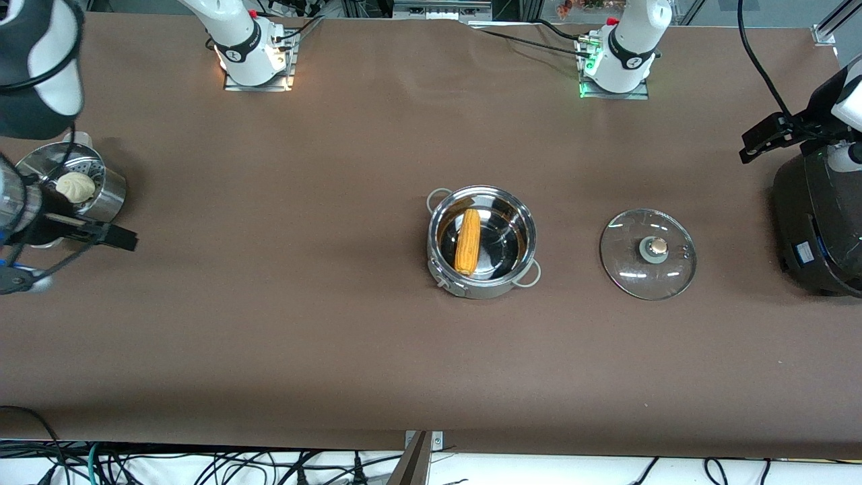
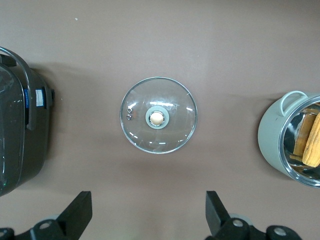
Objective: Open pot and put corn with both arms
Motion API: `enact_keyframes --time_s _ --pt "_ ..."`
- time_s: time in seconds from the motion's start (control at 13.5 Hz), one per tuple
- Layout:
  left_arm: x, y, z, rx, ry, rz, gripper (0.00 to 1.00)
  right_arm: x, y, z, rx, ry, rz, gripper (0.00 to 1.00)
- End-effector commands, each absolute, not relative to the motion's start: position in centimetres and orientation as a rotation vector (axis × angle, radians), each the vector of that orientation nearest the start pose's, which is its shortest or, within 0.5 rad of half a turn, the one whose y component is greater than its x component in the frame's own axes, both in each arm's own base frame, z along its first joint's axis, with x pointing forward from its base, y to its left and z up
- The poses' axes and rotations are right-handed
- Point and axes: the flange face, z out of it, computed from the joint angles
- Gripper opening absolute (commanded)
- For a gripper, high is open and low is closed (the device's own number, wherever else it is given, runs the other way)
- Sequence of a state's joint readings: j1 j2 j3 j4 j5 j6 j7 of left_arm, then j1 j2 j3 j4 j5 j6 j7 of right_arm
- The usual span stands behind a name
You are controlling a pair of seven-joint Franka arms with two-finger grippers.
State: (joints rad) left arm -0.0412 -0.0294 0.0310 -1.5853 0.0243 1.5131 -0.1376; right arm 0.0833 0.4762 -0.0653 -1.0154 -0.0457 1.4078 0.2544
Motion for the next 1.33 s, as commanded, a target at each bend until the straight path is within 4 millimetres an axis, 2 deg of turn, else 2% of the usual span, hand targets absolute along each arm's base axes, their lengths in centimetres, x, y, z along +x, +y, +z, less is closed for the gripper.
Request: enact_keyframes --time_s 0.0,0.07,0.22,0.37,0.52,0.67,0.81,1.11,1.26 --pt "54.2 -0.3 63.5 -3.095 -0.21 0.069 1.0 63.3 -1.4 59.5 -3.114 0.428 0.062 1.0" --pt "54.2 -0.3 63.5 -3.095 -0.21 0.069 1.0 61.8 -2.5 59.2 -3.08 0.443 0.094 1.0" --pt "54.2 -0.3 63.5 -3.095 -0.21 0.069 1.0 59.4 -3.7 58.5 -3.074 0.316 0.158 1.0" --pt "54.2 -0.4 63.5 -3.095 -0.208 0.069 1.0 57.3 -4.0 57.3 -3.078 0.298 0.236 1.0" --pt "54.2 -0.4 63.5 -3.095 -0.208 0.069 1.0 56.6 -3.2 58.0 -3.069 0.256 0.238 1.0" --pt "54.2 -0.3 63.5 -3.095 -0.21 0.069 1.0 56.3 -1.4 58.0 -3.076 0.168 0.271 1.0" --pt "54.3 -0.3 63.4 -3.095 -0.21 0.072 1.0 56.2 -1.2 58.0 -3.082 0.154 0.277 1.0" --pt "54.2 -0.5 63.5 -3.095 -0.205 0.069 1.0 56.9 1.3 58.3 -3.174 0.063 0.19 1.0" --pt "54.2 -0.5 63.5 -3.095 -0.205 0.069 1.0 57.5 1.2 57.6 -3.176 0.043 0.185 1.0"
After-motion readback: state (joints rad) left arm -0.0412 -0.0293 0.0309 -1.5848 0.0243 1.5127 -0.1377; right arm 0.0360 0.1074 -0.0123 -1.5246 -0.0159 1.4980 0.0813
